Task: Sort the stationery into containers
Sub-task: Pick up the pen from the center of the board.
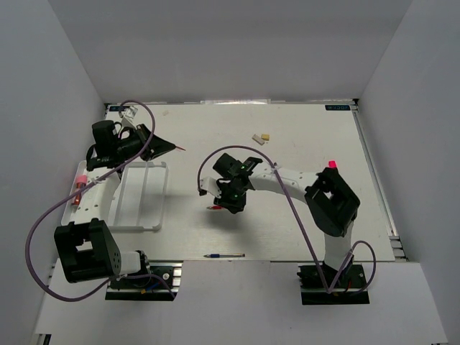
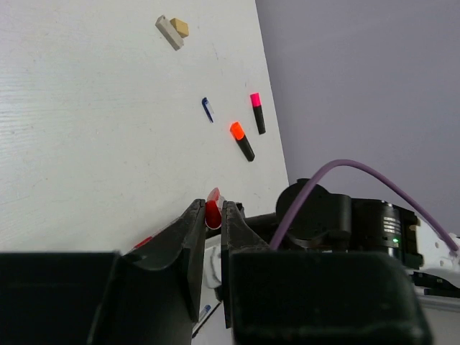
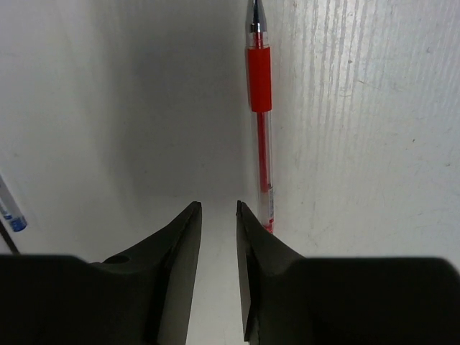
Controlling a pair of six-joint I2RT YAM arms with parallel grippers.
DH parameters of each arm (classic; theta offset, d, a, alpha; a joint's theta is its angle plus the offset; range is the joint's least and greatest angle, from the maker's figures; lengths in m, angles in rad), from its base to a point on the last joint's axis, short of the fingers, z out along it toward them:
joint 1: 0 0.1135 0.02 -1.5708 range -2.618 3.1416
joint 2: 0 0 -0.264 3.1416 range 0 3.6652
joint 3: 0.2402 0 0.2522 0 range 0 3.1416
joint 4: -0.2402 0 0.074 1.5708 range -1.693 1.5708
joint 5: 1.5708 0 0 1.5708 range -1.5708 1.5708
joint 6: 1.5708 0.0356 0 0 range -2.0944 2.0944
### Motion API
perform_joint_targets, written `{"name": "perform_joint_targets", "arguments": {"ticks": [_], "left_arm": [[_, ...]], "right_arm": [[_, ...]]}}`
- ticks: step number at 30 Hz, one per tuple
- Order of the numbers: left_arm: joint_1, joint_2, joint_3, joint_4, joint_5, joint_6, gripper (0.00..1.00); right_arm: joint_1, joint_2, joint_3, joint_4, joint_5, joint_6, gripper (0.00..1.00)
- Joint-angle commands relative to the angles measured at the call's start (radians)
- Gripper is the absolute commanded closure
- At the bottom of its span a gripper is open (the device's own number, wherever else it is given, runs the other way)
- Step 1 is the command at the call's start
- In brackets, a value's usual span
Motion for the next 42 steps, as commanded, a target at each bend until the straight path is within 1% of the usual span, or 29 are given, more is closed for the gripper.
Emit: {"name": "perform_joint_targets", "arguments": {"ticks": [1,4,9,23,26,29,31,33,36,39,40,42], "left_arm": [[0.009,-0.052,-0.016,0.008,0.039,0.006,1.0],[0.009,-0.05,-0.021,0.005,0.05,0.006,1.0],[0.009,-0.065,-0.042,0.02,0.056,0.008,1.0],[0.009,-0.064,-0.057,0.028,0.053,0.008,1.0],[0.009,-0.059,-0.059,0.028,0.054,0.008,1.0],[0.009,-0.061,-0.059,0.023,0.05,0.012,1.0],[0.009,-0.065,-0.057,0.011,0.045,0.017,1.0],[0.009,-0.074,-0.059,0.008,0.038,0.02,1.0],[0.009,-0.091,-0.062,0.011,0.028,0.02,1.0],[0.009,-0.085,-0.032,-0.009,0.019,0.026,1.0],[0.018,-0.078,-0.015,-0.016,0.027,0.034,1.0],[0.018,-0.052,0.03,-0.044,0.027,0.055,1.0]], "right_arm": [[0.011,0.021,0.047,0.039,0.088,0.016,0.67],[0.009,0.044,0.05,0.035,0.096,0.01,0.64],[0.012,0.055,0.053,0.049,0.116,-0.002,0.63],[0.02,0.129,0.075,0.047,0.108,-0.055,0.69],[0.02,0.144,0.058,0.059,0.118,-0.071,0.73],[0.02,0.15,0.024,0.078,0.121,-0.094,0.8],[0.022,0.147,0.002,0.09,0.119,-0.101,0.92],[0.02,0.141,-0.011,0.099,0.118,-0.098,1.0],[0.02,0.117,-0.028,0.093,0.087,-0.064,1.0],[0.005,0.026,-0.054,0.075,0.026,0.02,1.0],[-0.004,-0.038,-0.058,0.064,-0.008,0.04,1.0],[-0.021,-0.106,-0.063,0.041,-0.045,0.109,1.0]]}}
